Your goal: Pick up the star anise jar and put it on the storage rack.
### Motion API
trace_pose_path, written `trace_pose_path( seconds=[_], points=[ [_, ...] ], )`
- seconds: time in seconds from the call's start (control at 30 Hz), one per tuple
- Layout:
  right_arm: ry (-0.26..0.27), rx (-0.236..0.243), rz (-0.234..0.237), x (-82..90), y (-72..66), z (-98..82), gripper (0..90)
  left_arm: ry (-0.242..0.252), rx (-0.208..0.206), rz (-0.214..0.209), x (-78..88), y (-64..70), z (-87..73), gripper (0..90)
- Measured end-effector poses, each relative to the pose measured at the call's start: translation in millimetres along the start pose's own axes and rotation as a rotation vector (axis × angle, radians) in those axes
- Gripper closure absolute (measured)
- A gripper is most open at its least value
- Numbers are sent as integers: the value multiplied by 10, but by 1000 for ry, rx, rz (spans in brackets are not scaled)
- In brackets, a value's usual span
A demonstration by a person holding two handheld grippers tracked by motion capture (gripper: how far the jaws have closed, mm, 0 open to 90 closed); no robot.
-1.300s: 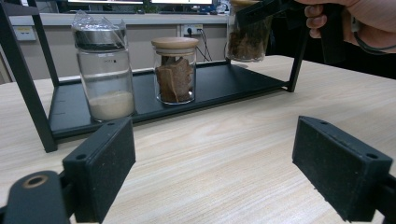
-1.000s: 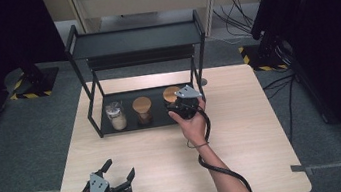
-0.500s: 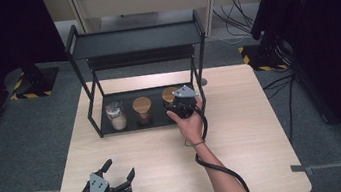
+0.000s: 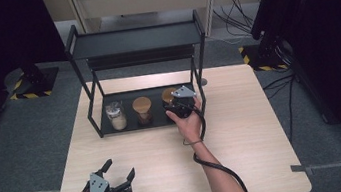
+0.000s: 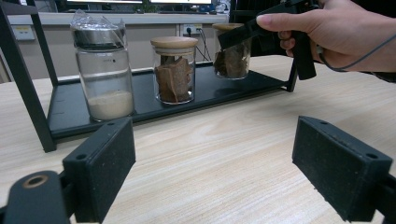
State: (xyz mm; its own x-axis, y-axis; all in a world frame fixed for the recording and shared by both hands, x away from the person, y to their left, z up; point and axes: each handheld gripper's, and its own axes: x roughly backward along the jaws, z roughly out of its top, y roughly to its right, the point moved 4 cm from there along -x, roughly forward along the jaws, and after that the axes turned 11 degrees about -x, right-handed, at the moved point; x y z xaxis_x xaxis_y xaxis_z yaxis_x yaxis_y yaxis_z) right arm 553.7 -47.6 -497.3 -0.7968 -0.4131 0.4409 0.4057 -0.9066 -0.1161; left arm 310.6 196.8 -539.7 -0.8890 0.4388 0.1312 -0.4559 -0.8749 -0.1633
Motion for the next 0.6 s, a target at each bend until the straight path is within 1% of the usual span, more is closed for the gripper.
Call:
trace_pose_path(
  seconds=[0.6],
  points=[
    [-22,-4,-11,-97,-2,-68,258,0,-1,-2,0,1,0,128]
  ],
)
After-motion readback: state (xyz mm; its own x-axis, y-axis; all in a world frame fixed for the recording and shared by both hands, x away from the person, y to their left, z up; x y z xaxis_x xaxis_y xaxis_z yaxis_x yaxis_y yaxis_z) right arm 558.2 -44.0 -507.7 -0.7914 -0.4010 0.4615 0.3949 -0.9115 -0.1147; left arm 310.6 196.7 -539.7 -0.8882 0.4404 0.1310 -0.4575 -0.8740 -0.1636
